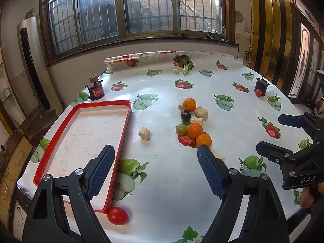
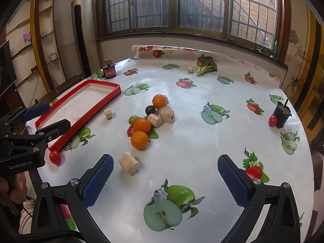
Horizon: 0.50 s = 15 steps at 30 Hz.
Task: Organize fruits
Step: 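Grasp the beige cube with the left gripper while the right gripper grasps the red tomato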
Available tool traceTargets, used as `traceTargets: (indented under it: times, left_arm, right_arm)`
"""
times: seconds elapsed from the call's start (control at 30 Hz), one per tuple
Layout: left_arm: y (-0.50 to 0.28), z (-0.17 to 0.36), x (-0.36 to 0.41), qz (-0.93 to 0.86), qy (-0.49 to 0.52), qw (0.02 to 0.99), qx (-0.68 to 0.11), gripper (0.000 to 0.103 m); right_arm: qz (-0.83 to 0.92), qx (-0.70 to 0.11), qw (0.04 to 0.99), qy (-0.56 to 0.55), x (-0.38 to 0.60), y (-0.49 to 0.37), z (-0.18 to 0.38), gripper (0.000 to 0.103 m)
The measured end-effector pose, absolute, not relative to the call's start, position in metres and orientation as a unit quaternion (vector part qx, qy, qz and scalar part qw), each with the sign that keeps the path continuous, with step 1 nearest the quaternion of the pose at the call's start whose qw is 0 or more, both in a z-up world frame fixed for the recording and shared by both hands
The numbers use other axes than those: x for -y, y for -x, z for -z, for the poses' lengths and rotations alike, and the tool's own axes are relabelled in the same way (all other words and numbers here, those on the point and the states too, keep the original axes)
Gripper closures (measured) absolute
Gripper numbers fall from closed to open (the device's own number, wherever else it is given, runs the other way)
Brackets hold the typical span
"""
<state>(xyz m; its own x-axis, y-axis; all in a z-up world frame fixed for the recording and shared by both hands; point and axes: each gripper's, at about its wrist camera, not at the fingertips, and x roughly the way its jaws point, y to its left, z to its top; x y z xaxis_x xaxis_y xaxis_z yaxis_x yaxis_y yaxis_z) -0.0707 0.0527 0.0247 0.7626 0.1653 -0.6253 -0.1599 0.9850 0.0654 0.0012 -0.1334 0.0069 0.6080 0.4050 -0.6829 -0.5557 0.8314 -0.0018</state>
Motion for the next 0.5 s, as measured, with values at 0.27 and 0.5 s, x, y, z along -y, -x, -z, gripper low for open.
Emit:
traceTargets:
  times: [0.27,0.5]
  left_arm:
    - [0.0700,-0.0231,-0.0535,-0.083,0.000,0.938,-0.337,0.019]
    - [0.0692,-0.0221,-0.0531,-0.081,0.002,0.937,-0.339,0.019]
  right_arm:
    - [-0.267,-0.354,0.890,0.105,0.1361,-0.0024,-0.0041,0.000]
    - [-0.265,-0.354,0.891,0.101,0.1382,-0.0040,-0.0043,0.000]
